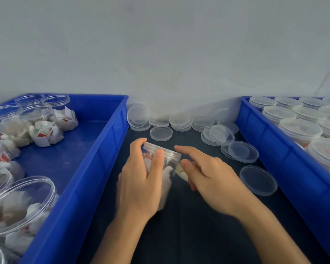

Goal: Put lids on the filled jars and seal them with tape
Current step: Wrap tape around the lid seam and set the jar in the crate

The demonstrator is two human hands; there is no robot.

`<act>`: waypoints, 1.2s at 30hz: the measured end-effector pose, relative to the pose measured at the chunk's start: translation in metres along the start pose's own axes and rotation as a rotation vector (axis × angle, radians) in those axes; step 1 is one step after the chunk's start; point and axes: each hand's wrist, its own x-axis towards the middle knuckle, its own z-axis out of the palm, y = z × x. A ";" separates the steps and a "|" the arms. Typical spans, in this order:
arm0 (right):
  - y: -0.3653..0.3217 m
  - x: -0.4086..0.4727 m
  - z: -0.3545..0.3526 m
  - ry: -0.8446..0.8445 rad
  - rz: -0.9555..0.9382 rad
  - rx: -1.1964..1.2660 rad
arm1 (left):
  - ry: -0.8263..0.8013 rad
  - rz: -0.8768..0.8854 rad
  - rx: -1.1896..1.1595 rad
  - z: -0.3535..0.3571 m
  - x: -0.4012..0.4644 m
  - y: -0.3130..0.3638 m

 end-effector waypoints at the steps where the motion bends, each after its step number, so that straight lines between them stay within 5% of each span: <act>1: 0.001 0.001 0.001 0.011 -0.003 0.017 | 0.003 -0.015 -0.028 -0.001 0.001 -0.002; 20: -0.005 0.003 0.009 0.145 -0.003 -0.160 | -0.100 -0.047 -0.232 -0.008 0.009 -0.010; 24: -0.006 0.001 0.012 0.180 -0.004 -0.136 | -0.137 -0.087 -0.185 -0.007 0.008 -0.010; 30: -0.012 -0.001 0.015 0.244 0.000 -0.170 | 0.023 0.043 0.154 -0.003 0.004 -0.003; 36: -0.015 0.000 0.020 0.191 0.034 -0.197 | -0.044 0.023 0.202 0.001 0.004 0.004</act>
